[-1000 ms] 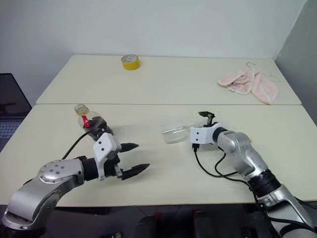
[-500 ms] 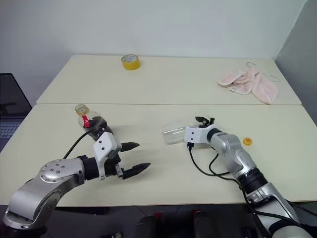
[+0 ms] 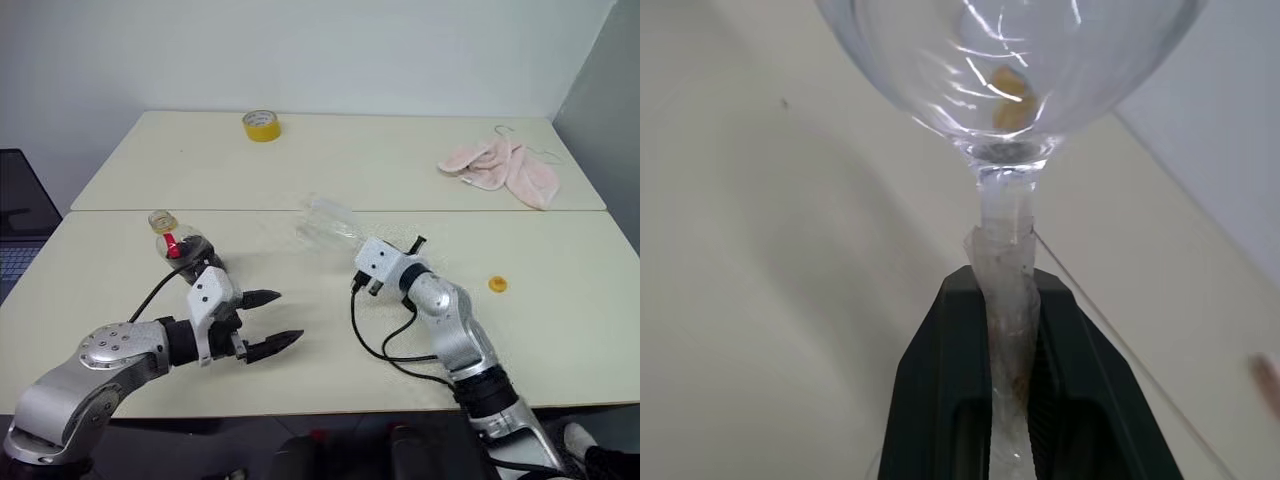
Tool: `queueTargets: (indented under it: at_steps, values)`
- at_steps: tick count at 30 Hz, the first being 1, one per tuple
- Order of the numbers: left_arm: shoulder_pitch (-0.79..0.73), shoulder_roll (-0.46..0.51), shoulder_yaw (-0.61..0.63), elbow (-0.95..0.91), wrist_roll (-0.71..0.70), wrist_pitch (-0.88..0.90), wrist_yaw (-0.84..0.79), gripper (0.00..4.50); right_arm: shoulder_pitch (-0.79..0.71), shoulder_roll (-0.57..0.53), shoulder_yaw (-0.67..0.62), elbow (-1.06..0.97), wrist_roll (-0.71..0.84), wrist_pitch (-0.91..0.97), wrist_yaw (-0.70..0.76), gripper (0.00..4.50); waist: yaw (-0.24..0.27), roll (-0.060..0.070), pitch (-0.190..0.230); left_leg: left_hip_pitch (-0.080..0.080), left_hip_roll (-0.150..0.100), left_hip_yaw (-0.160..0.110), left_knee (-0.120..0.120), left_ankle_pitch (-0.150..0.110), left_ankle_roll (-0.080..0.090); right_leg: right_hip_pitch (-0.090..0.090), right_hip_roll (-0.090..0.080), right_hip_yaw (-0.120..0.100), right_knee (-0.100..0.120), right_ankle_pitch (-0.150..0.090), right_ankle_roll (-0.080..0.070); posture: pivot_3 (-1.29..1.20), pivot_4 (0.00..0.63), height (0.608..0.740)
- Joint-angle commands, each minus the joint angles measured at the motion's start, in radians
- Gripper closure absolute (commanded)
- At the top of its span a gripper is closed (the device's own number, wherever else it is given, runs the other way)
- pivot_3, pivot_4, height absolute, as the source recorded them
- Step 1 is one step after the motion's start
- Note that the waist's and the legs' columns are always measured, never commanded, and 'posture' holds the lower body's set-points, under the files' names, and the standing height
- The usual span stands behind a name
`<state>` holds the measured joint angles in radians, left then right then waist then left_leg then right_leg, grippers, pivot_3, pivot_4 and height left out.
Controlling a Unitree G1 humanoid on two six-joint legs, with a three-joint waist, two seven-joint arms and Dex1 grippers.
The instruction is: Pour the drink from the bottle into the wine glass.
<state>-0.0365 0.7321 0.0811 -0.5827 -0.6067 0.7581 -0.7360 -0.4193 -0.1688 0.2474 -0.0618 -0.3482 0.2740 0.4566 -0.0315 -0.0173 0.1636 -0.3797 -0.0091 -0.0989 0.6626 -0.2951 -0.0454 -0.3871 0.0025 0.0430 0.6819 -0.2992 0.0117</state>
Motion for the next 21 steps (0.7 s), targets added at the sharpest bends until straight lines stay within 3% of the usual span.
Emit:
queueTargets:
  at_steps: [1, 8, 21]
  values:
    - [0.005, 0.011, 0.067, -0.041, -0.093, 0.031, -0.026, 0.0, -0.005, 0.058, -0.03, 0.014, 0.11, -0.048, -0.019, 4.36, -0.001, 0.0, 0.0, 0.0, 0.0, 0.0, 0.0, 0.0, 0.0, 0.0, 0.0, 0.0, 0.0, 0.0, 0.0, 0.0, 0.15, 0.74]
    - [0.06, 0.072, 0.157, -0.051, -0.192, 0.076, -0.065, 0.0, 0.024, 0.181, -0.047, 0.131, 0.276, -0.205, -0.034, 4.36, -0.002, 0.0, 0.0, 0.0, 0.0, 0.0, 0.0, 0.0, 0.0, 0.0, 0.0, 0.0, 0.0, 0.0, 0.0, 0.0, 0.15, 0.74]
    - [0.086, 0.099, 0.188, -0.039, -0.195, 0.065, -0.065, 0.0, 0.066, 0.223, 0.013, 0.303, 0.319, -0.388, -0.017, 4.36, -0.001, 0.001, 0.0, 0.001, 0.0, 0.001, 0.0, 0.0, 0.0, 0.0, 0.001, 0.001, 0.0, 0.0, 0.0, 0.0, 0.15, 0.74]
